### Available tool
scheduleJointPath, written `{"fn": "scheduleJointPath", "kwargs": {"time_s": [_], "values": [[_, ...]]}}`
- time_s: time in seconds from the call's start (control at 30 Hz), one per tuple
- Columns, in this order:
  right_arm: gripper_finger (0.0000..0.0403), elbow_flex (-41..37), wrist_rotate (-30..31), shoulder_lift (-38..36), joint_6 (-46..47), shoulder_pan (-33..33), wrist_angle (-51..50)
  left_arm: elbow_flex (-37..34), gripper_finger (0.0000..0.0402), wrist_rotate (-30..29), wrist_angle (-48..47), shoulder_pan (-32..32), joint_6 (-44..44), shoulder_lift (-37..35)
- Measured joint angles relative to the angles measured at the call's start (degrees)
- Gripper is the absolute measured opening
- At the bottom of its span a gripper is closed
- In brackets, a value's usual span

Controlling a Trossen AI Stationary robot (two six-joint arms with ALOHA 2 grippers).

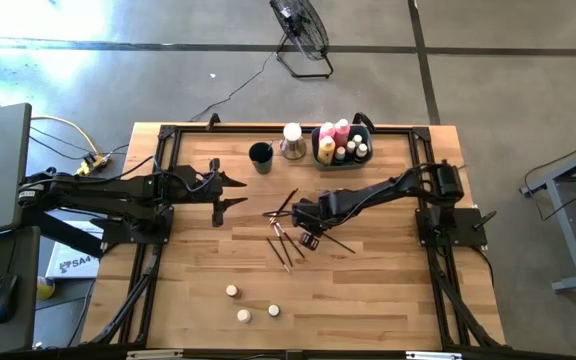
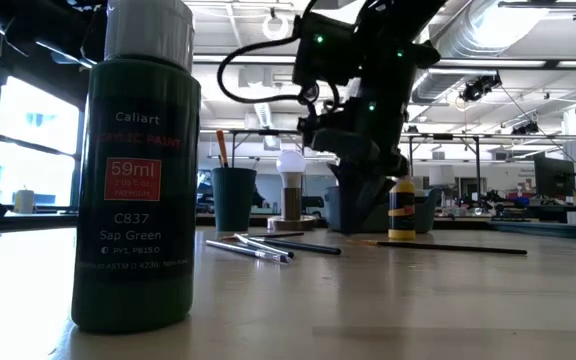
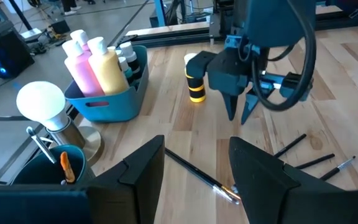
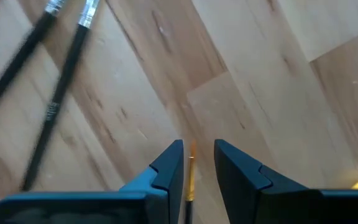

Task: Pick & Place Paint Supplies
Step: Put the gold paintbrush into the blue cup

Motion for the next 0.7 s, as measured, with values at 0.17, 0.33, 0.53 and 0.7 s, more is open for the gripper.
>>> {"fn": "scheduleJointPath", "kwargs": {"time_s": [0.17, 0.33, 0.53, 0.7], "values": [[0.0083, 0.0, 0.1, 0.2, 0.0, 0.0, 0.0, 0.0, 0.0177, 0.0, 0.0, 0.0, 0.0, 0.0], [0.0083, 0.0, 0.2, 0.2, 0.0, 0.0, 0.0, 0.0, 0.0177, -0.1, 0.0, 0.0, 0.0, 0.0], [0.0083, 0.0, 0.3, 0.2, 0.0, 0.0, 0.0, 0.0, 0.0177, -0.2, 0.0, 0.0, 0.0, 0.0], [0.0083, 0.0, -0.6, 0.2, 0.0, 0.0, -0.2, 0.0, 0.0177, -0.2, 0.0, 0.0, 0.0, 0.0]]}}
